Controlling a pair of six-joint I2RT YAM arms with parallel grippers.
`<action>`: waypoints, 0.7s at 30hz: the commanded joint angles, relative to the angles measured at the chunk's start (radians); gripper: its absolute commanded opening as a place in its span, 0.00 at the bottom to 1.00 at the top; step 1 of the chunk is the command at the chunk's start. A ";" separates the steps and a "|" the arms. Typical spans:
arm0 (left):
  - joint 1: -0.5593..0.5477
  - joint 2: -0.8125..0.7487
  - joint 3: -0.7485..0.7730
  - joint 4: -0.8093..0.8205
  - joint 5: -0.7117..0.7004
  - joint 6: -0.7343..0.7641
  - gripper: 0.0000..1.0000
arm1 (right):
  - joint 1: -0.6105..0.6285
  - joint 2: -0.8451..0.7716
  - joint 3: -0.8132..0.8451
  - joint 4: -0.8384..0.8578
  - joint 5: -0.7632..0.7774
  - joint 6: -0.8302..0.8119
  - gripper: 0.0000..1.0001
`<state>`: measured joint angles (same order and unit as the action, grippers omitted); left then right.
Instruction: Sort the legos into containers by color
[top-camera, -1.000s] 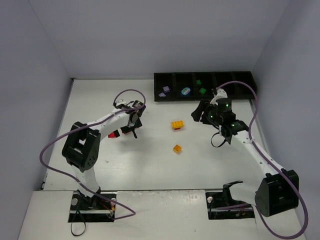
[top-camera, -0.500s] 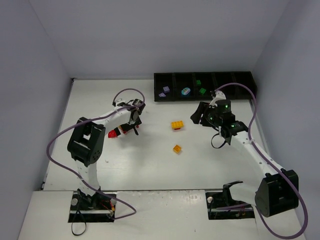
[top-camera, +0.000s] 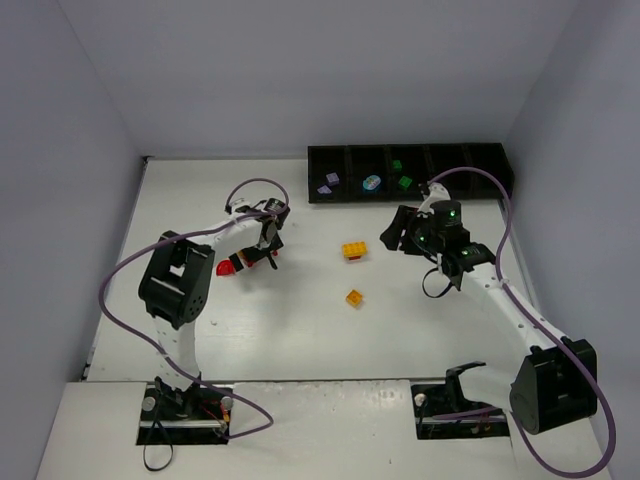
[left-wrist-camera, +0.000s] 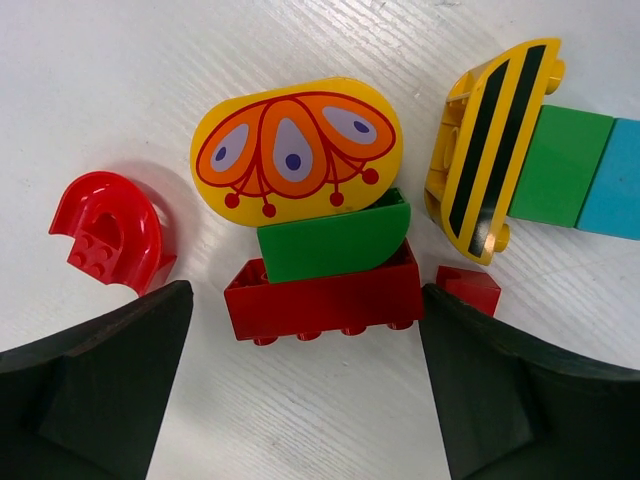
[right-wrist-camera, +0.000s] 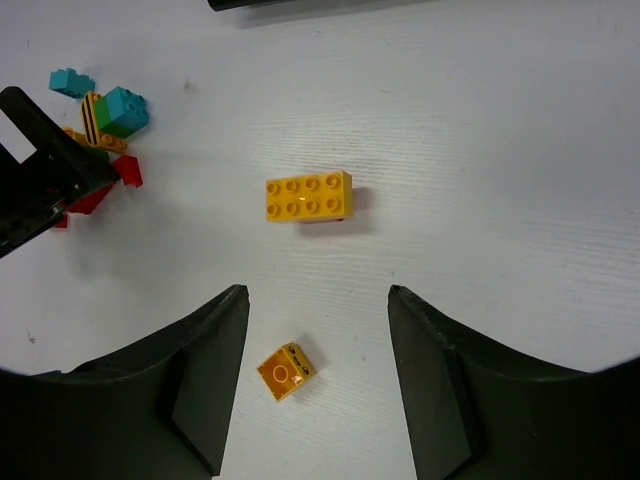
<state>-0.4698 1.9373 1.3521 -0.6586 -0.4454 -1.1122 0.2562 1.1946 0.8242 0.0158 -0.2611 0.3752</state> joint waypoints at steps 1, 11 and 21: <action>0.007 -0.012 0.041 0.016 -0.026 -0.008 0.85 | -0.002 -0.018 -0.007 0.033 -0.026 -0.009 0.54; 0.005 -0.027 -0.017 0.039 -0.062 0.026 0.58 | -0.002 -0.012 -0.022 0.036 -0.041 -0.009 0.54; 0.002 -0.155 -0.194 0.162 -0.036 0.153 0.23 | -0.002 -0.016 -0.023 0.036 -0.069 -0.002 0.54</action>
<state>-0.4702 1.8553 1.1946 -0.5144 -0.4751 -1.0229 0.2562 1.1946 0.7937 0.0139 -0.3046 0.3737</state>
